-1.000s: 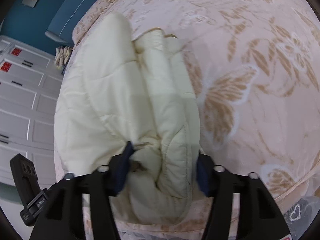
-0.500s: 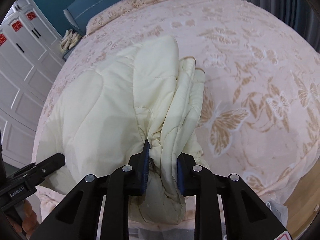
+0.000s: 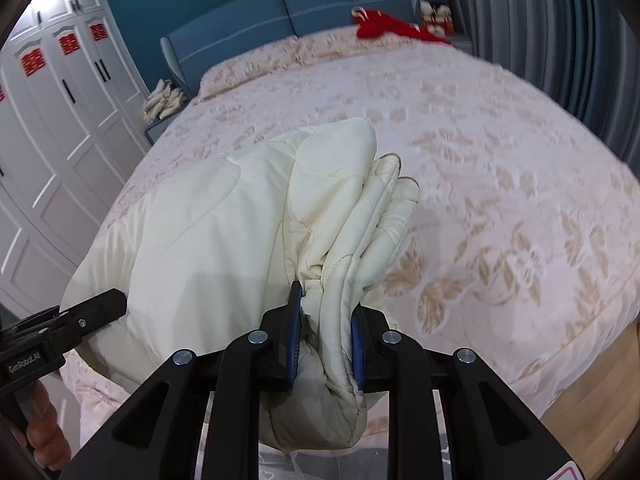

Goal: Fold large clothes
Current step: 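Grasp the bundle with both grippers and lift it off the bed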

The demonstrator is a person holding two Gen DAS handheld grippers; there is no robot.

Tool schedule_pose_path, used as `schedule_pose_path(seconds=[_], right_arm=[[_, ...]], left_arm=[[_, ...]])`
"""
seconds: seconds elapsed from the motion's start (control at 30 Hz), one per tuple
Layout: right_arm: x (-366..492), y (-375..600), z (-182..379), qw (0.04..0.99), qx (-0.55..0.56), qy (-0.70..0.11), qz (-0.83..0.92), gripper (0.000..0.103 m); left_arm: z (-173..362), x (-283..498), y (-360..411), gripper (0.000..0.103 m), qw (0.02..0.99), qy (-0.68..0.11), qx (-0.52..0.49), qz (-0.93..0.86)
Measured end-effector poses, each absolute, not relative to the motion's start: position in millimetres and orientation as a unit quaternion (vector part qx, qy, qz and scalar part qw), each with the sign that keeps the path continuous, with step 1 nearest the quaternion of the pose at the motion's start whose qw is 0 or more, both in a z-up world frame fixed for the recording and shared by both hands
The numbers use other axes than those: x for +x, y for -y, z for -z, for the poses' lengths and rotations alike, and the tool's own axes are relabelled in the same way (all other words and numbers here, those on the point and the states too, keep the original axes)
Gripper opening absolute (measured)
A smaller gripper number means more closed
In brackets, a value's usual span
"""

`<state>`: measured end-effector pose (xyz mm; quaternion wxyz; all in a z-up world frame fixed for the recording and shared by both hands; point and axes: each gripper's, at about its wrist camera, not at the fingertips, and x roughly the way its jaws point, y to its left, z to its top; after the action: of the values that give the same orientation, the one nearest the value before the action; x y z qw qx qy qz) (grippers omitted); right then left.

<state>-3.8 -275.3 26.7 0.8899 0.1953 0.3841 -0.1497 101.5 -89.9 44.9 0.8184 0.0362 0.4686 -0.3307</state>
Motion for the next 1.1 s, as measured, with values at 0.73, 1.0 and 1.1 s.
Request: schedule_pose_path(seconds=[0.73, 1.0, 1.1], right_arm=[[8, 210, -124, 0.951, 0.120, -0.258, 0.119, 0.020], [38, 180, -157, 0.969, 0.093, -0.210, 0.095, 0.020], [50, 169, -168, 0.974, 0.082, -0.193, 0.086, 0.020]], left_arm=[[-141, 90, 33, 0.045, 0.879, -0.336, 0.031, 0.338], [-176, 106, 3, 0.045, 0.904, -0.277, 0.032, 0.325], [-186, 112, -8, 0.045, 0.911, -0.257, 0.031, 0.320]])
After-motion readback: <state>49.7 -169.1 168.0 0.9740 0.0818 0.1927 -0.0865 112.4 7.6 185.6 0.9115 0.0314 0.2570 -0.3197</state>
